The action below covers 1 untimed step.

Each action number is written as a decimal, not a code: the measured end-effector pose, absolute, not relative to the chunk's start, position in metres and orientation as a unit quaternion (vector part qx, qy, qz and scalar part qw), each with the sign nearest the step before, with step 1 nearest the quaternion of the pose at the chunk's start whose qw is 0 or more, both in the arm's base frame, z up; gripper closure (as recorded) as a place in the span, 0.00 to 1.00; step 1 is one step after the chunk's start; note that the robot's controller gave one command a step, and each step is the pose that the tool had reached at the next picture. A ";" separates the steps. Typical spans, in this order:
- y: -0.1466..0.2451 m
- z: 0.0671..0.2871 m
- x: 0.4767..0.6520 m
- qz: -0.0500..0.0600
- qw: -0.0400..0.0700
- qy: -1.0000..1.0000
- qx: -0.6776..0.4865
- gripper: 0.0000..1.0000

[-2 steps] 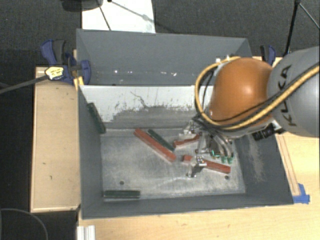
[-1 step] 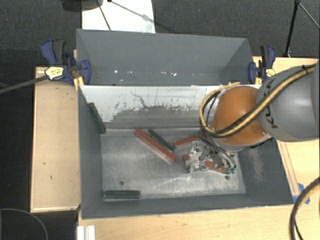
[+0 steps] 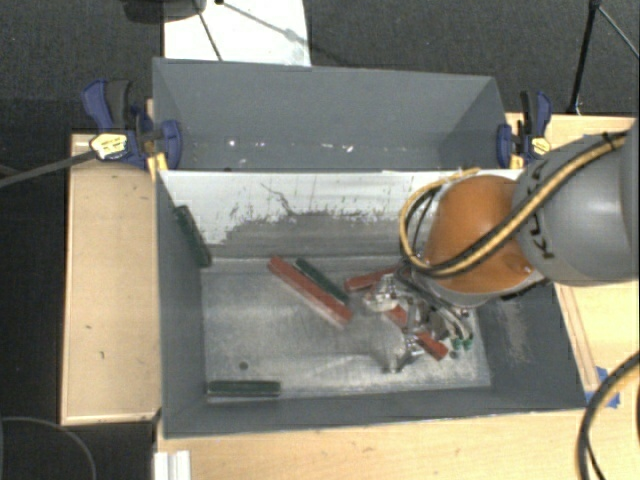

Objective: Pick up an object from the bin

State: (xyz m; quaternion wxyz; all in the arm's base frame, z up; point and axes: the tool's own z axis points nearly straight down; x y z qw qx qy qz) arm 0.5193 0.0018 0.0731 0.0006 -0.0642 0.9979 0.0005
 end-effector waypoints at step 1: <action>0.002 0.073 0.520 0.001 0.001 0.998 -0.064 0.00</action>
Offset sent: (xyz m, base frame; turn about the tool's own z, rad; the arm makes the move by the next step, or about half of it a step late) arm 0.0537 0.0947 0.0077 -0.0671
